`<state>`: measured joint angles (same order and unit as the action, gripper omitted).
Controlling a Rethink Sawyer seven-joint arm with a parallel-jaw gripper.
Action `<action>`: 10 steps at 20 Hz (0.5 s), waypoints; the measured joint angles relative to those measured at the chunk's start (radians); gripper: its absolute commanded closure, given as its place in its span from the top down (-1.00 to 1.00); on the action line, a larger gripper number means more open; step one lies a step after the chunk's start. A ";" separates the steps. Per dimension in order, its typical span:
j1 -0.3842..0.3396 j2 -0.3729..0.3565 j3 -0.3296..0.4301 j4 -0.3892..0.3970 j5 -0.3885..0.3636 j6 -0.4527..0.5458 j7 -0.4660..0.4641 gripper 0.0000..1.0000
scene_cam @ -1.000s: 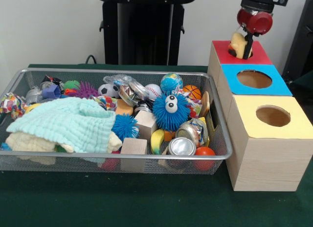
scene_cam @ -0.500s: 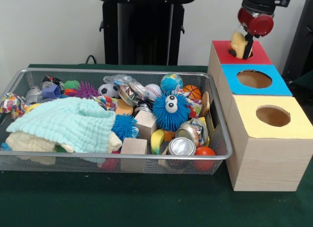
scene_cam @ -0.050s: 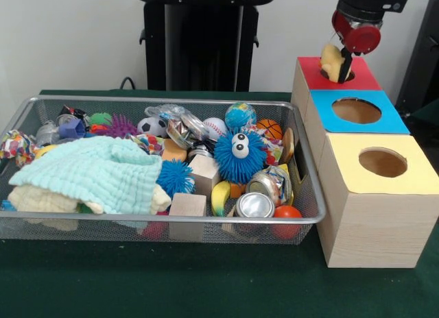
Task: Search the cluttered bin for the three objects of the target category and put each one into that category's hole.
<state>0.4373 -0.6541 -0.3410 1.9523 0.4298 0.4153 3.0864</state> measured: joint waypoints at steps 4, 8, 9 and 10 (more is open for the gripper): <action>-0.015 -0.005 0.012 0.000 -0.007 0.008 0.000 -1.00; -0.022 -0.007 0.018 0.000 -0.014 0.010 0.000 -1.00; -0.023 -0.008 0.019 0.000 -0.015 0.010 0.000 -1.00; -0.025 -0.008 0.021 0.000 -0.015 0.011 0.000 -1.00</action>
<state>0.4127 -0.6623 -0.3204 1.9527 0.4144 0.4263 3.0864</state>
